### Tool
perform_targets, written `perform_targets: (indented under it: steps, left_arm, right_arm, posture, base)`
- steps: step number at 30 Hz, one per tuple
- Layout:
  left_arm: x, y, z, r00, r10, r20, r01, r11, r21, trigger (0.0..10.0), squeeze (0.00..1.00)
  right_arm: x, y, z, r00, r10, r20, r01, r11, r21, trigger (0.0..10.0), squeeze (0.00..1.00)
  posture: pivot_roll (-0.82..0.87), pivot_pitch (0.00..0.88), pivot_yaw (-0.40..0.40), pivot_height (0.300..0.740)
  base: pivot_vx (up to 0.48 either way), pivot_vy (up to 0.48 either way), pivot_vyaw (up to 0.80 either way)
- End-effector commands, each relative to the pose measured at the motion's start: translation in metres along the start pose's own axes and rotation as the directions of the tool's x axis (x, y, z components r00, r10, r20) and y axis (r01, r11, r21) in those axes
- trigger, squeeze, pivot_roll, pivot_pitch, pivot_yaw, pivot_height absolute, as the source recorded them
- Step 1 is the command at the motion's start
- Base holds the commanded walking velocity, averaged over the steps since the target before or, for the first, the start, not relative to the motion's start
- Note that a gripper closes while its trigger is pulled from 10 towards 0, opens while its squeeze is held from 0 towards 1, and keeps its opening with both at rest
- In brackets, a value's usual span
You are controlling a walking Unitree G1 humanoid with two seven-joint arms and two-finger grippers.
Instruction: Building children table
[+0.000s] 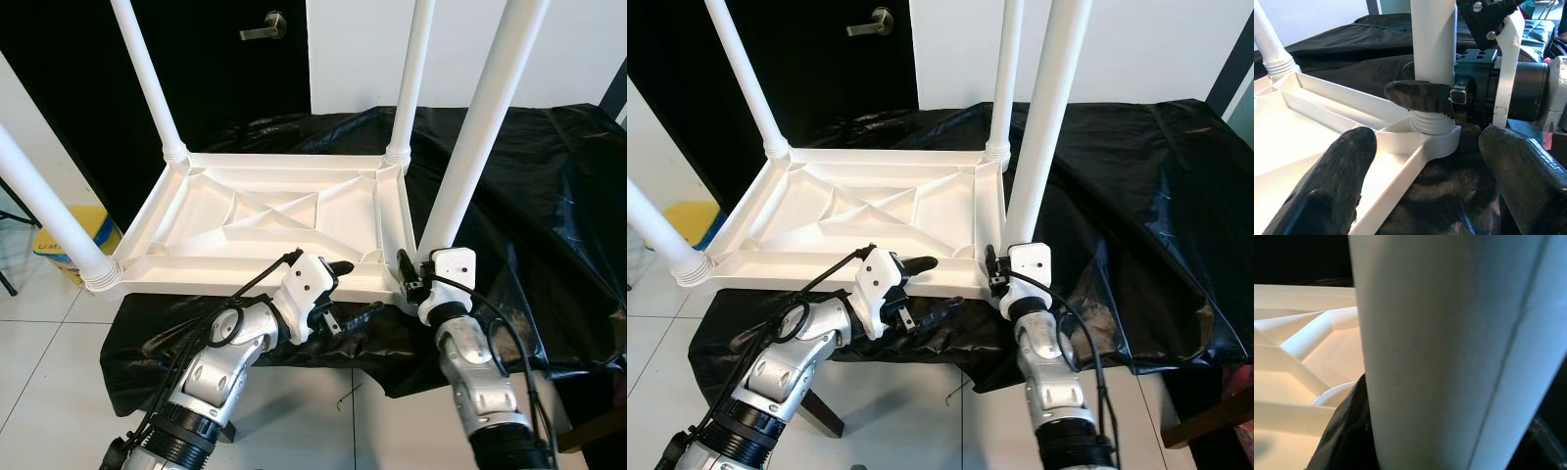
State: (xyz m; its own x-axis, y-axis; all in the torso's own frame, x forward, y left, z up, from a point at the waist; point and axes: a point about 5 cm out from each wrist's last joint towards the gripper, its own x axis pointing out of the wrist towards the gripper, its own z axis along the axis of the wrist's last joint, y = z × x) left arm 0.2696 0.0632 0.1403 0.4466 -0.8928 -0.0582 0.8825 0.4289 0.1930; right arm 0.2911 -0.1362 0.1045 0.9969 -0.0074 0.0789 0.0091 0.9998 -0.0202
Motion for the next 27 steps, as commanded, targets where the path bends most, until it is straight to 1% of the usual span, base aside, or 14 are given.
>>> perform_targets:
  steps: [1,2,7,10,16,17,18,19,22,24,25,27]
  left_arm:
    - [-0.003,0.003,0.000,1.000,0.026,-0.006,-0.026,1.000,-0.003,10.0,0.00]
    - [-0.003,0.008,0.003,0.999,0.041,0.005,-0.041,0.999,-0.004,10.0,0.00]
    - [-0.003,0.012,0.005,0.999,0.039,0.006,-0.039,0.999,0.004,10.0,0.00]
    - [-0.003,0.013,0.005,0.999,0.040,0.006,-0.040,0.999,0.008,10.0,0.00]
    - [-0.005,0.014,0.007,0.999,0.041,0.014,-0.041,0.999,0.004,10.0,0.00]
    - [-0.005,0.015,0.007,0.999,0.044,0.014,-0.044,0.999,0.003,10.0,0.00]
    - [-0.005,0.015,0.007,0.999,0.044,0.014,-0.044,0.999,0.003,10.0,0.00]
    - [-0.006,0.016,0.007,0.999,0.048,0.014,-0.048,0.999,0.006,10.0,0.00]
    - [-0.006,0.017,0.008,0.998,0.053,0.018,-0.053,0.999,0.005,10.0,0.00]
    - [-0.007,0.017,0.009,0.998,0.058,0.024,-0.058,0.998,0.005,10.0,0.00]
    - [-0.007,0.017,0.009,0.998,0.058,0.024,-0.058,0.998,0.005,10.0,0.00]
    - [-0.007,0.016,0.009,0.998,0.053,0.021,-0.053,0.999,0.004,10.0,0.00]
  right_arm:
    - [-0.007,0.000,-0.017,0.996,-0.019,-0.090,0.018,1.000,-0.013,10.0,0.00]
    - [-0.004,0.010,-0.013,0.996,-0.029,-0.082,0.030,0.999,0.011,10.0,0.00]
    - [-0.002,0.011,-0.009,0.997,-0.025,-0.072,0.026,1.000,0.016,10.0,0.00]
    - [-0.002,0.012,-0.008,0.997,-0.022,-0.068,0.022,1.000,0.005,10.0,0.00]
    - [-0.001,0.016,-0.004,0.998,0.024,-0.052,-0.024,1.000,0.004,10.0,0.00]
    - [0.000,0.016,-0.003,0.999,0.027,-0.047,-0.027,1.000,0.003,10.0,0.58]
    - [0.000,0.016,-0.003,0.999,0.027,-0.047,-0.027,1.000,0.003,10.0,0.58]
    - [0.001,0.015,-0.002,0.999,0.035,-0.039,-0.035,0.999,0.008,10.0,1.00]
    - [0.002,0.015,0.001,0.999,0.043,-0.025,-0.043,0.999,0.007,10.0,1.00]
    - [0.001,0.013,0.005,0.996,0.086,0.010,-0.086,0.996,0.016,10.0,1.00]
    - [0.001,0.013,0.005,0.996,0.086,0.010,-0.086,0.996,0.016,10.0,1.00]
    - [-0.002,0.008,0.008,0.992,0.120,0.035,-0.120,0.993,0.018,10.0,1.00]
  posture:
    - [-0.09,0.000,0.029,0.740]
    - [-0.09,0.000,0.033,0.740]
    - [-0.09,0.000,0.035,0.740]
    - [-0.09,0.000,0.036,0.740]
    - [-0.09,0.000,0.036,0.740]
    - [-0.09,0.000,0.034,0.740]
    - [-0.09,0.000,0.034,0.740]
    - [-0.09,0.000,0.033,0.740]
    - [-0.09,0.000,0.032,0.740]
    - [-0.09,0.003,0.032,0.740]
    - [-0.09,0.003,0.032,0.740]
    - [-0.09,0.004,0.032,0.740]
  base:
    - [0.000,0.000,0.00]
    - [0.000,0.000,0.00]
    - [0.000,0.000,0.00]
    - [0.000,0.000,0.00]
    - [0.000,0.000,0.00]
    - [0.000,0.000,0.00]
    - [0.000,0.000,0.00]
    - [0.000,0.000,0.00]
    - [0.000,0.000,0.00]
    - [0.000,0.000,0.00]
    - [0.000,0.000,0.00]
    - [0.000,0.000,0.00]
